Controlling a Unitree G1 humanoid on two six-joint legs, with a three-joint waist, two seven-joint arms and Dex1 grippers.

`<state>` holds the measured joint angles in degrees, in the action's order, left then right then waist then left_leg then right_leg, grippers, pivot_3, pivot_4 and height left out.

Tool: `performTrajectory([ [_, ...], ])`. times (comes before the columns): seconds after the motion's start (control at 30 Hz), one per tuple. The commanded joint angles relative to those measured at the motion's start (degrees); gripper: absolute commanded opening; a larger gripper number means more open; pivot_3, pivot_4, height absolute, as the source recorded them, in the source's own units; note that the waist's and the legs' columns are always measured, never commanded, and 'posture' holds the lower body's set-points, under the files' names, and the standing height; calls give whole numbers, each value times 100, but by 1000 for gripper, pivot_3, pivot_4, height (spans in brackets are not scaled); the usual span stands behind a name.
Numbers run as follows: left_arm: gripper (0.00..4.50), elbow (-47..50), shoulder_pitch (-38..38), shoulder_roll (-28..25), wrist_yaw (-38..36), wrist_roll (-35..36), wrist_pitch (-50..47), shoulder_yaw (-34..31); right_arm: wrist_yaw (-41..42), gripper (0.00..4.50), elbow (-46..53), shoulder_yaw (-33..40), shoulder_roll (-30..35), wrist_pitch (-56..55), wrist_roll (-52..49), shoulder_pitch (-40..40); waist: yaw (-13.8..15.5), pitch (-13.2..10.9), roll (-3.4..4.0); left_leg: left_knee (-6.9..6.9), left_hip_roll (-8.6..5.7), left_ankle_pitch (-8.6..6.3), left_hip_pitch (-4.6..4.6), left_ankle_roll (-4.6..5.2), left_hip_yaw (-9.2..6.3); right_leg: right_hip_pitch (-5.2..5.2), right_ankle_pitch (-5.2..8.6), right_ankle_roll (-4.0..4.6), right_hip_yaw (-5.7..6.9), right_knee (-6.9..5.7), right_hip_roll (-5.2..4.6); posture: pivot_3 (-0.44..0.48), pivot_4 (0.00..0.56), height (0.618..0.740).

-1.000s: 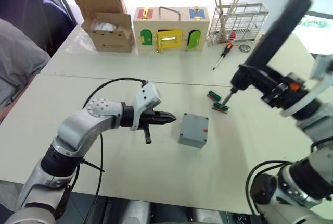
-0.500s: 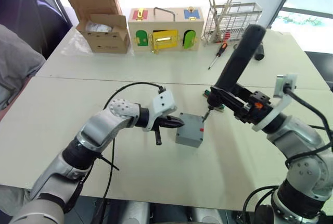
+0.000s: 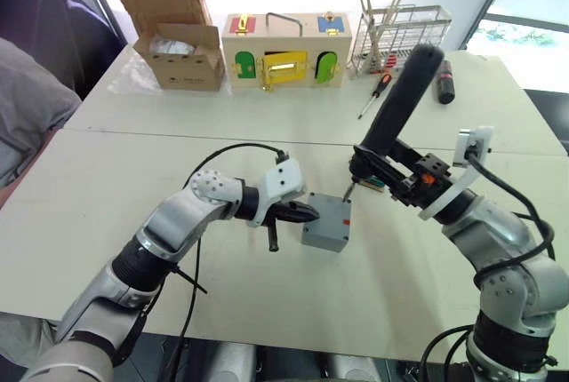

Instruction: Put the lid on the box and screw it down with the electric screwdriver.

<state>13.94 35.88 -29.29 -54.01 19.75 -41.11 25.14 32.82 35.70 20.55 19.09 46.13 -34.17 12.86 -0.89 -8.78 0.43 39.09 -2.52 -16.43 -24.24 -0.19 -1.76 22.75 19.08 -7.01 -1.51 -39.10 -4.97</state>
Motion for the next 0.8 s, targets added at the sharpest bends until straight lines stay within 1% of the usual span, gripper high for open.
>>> performTrajectory([
  [0.03,0,97,-90,-27,-40,-44,-87,20,-63,1900,75,93,125,-372,-186,61,0,0,0,0,0,0,0,0,0,0,0,0,0,0,0,0,150,740],
  [0.27,0,142,-120,-12,-18,-55,-120,15,-109,1900,-98,-15,345,-632,-237,-14,4,0,0,0,1,0,0,0,0,-1,0,0,0,0,1,0,150,740],
  [0.53,0,147,-139,-14,17,-88,-120,13,-177,1900,-3,-335,353,-680,-359,-225,1,0,0,0,1,0,1,0,0,-2,0,0,0,1,1,0,150,740],
  [0.7,0,155,-164,-6,30,-106,-111,20,-348,1900,-187,-191,466,-1006,-173,-38,2,0,0,0,2,0,3,1,0,-2,0,0,0,1,1,0,150,740],
  [0.8,0,153,-164,5,22,-116,-103,31,-401,1900,-273,-86,577,-1059,-296,90,3,0,-1,0,2,0,3,0,0,-4,0,0,0,2,1,0,150,740],
])
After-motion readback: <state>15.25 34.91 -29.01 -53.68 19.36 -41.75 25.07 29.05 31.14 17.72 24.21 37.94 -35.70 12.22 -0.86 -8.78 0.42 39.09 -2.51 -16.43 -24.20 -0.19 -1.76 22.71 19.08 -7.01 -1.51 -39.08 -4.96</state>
